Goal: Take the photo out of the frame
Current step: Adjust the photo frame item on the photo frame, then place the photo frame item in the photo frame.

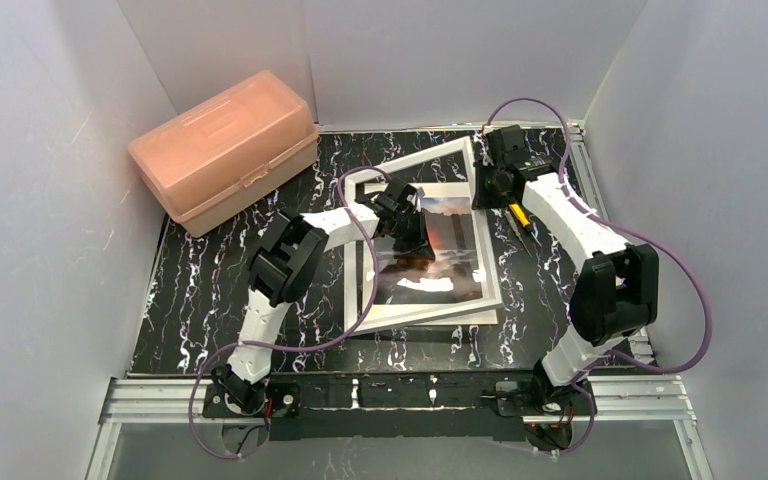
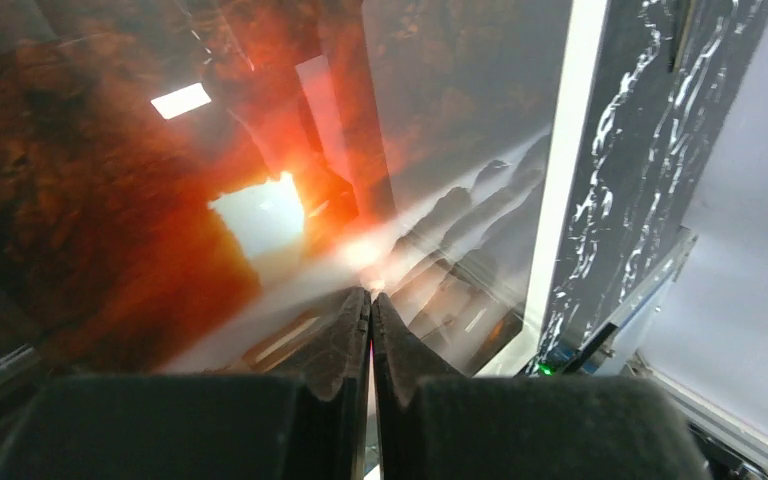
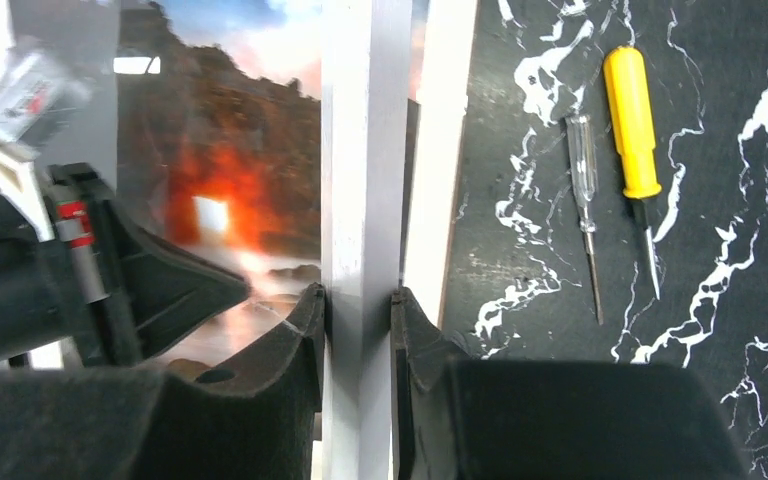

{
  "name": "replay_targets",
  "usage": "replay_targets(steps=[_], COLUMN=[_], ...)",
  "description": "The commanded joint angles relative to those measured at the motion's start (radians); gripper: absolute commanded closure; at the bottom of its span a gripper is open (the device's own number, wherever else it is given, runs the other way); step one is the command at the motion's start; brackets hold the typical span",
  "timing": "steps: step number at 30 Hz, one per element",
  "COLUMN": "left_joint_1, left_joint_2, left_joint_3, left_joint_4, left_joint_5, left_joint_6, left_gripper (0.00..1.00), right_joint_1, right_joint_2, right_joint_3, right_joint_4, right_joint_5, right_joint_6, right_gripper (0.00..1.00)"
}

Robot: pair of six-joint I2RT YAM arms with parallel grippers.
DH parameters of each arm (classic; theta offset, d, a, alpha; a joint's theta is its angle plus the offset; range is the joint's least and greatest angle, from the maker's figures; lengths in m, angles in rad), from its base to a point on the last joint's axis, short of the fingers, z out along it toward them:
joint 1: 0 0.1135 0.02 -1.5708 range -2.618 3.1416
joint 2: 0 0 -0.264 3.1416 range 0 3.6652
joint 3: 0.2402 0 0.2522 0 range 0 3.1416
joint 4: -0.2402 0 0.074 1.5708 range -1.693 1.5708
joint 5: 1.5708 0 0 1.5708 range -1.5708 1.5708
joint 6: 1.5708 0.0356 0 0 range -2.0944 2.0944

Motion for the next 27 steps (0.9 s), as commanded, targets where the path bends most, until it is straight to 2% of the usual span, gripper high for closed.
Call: replay_targets(steps=[1, 9, 12, 24, 27], left_joint_1=[-0.008, -0.008, -0.006, 0.02, 0.02], left_joint_2=[-0.022, -0.155, -0.234, -0.6, -0.652], left_joint_3=[-0.034, -0.003, -0.007, -0.221, -0.28], left_joint_4=[-0.051, -0.141, -0.197, -0.289, -0.283], left_joint_5=[-0.037, -0.069, -0.109, -0.214, -0.22], left_joint_6=[0.003, 0.074, 0.101, 0.154, 0.17], left_gripper=[1.0, 1.0, 0.96, 0.73, 0.66], right_joint_1=[0.031, 0.035, 0.035, 0.076, 0.091], right_joint_2=[-0.082, -0.101, -0.116, -0.157, -0.143], right_joint_3=[0.095, 0.049, 0.017, -0.129, -0.15], right_joint_4=[0.03, 0.051, 0.079, 0.221, 0.238], right_joint_5=[-0.039, 0.024, 0.021, 0.017, 0.069], right_joint_6=[0.035, 0.047, 0.063, 0.21, 0.261], right_gripper=[0.99, 0.99, 0.99, 0.99, 0.99])
